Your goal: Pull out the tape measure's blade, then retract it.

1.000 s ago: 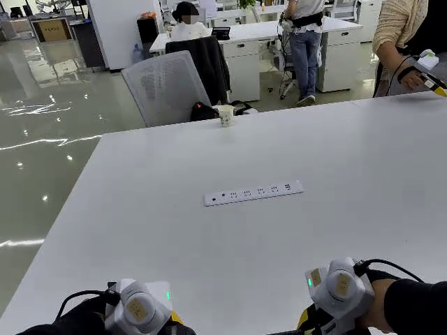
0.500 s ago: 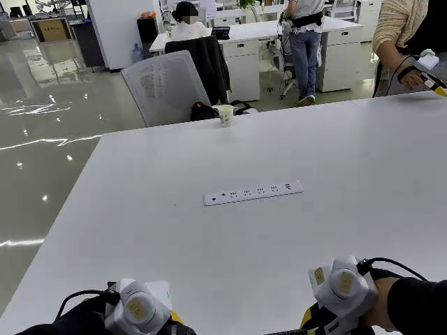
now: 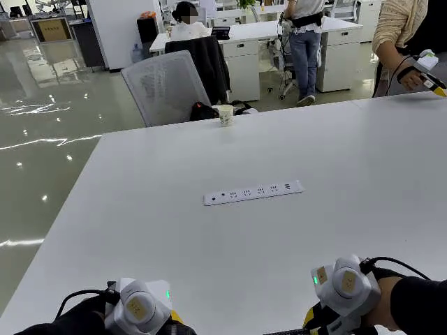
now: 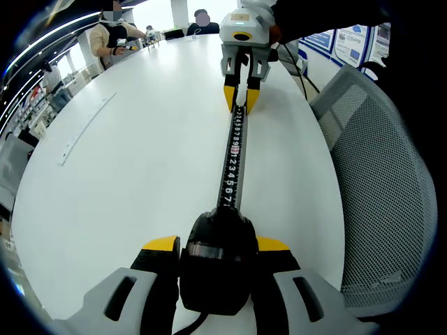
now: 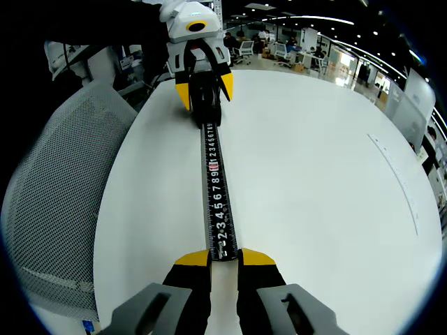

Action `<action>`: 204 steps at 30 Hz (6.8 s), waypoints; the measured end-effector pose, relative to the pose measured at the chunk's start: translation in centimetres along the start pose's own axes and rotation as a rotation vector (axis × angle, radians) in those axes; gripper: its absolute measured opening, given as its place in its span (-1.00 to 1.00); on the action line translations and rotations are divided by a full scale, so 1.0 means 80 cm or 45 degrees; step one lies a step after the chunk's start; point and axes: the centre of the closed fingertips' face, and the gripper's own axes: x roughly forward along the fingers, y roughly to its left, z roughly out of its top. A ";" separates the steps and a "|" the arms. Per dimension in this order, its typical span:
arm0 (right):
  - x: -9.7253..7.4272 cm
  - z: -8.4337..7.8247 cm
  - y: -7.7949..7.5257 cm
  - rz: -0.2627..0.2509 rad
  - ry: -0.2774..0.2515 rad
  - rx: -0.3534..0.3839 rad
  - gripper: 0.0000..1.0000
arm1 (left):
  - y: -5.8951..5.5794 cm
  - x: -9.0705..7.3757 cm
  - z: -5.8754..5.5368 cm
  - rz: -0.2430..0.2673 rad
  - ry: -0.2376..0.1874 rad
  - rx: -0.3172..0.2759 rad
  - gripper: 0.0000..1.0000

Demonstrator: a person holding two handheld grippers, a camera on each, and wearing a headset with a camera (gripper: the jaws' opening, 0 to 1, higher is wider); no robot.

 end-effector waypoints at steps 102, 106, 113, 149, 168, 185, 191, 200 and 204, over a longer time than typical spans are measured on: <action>-0.033 -0.048 -0.001 -0.020 0.033 0.057 -0.80 | 0.000 0.002 -0.001 0.010 -0.009 -0.019 -0.31; -0.033 -0.050 -0.001 -0.021 0.034 0.060 -0.80 | 0.001 0.002 -0.002 0.010 -0.007 -0.022 -0.31; -0.034 -0.051 -0.001 -0.020 0.034 0.062 -0.80 | 0.000 0.002 -0.003 0.011 -0.008 -0.024 -0.31; -0.028 -0.047 -0.003 -0.060 0.273 0.045 -0.75 | 0.003 0.005 -0.004 0.033 0.083 0.031 -0.30; -0.029 -0.048 0.000 -0.035 0.297 0.006 -0.71 | 0.001 0.005 -0.006 -0.027 0.155 0.052 -0.28; -0.044 -0.052 0.005 -0.056 0.307 0.026 -0.43 | -0.006 -0.013 0.003 -0.064 0.112 -0.051 0.24; -0.046 -0.054 0.013 -0.046 0.318 -0.011 -0.32 | -0.012 -0.015 0.002 -0.085 0.107 -0.087 0.42; -0.048 -0.054 0.012 -0.067 0.293 0.020 -0.05 | -0.015 -0.017 0.003 -0.089 0.078 -0.148 0.76; -0.050 -0.057 0.011 -0.092 0.256 0.049 0.10 | -0.014 -0.017 0.005 -0.072 0.039 -0.203 0.96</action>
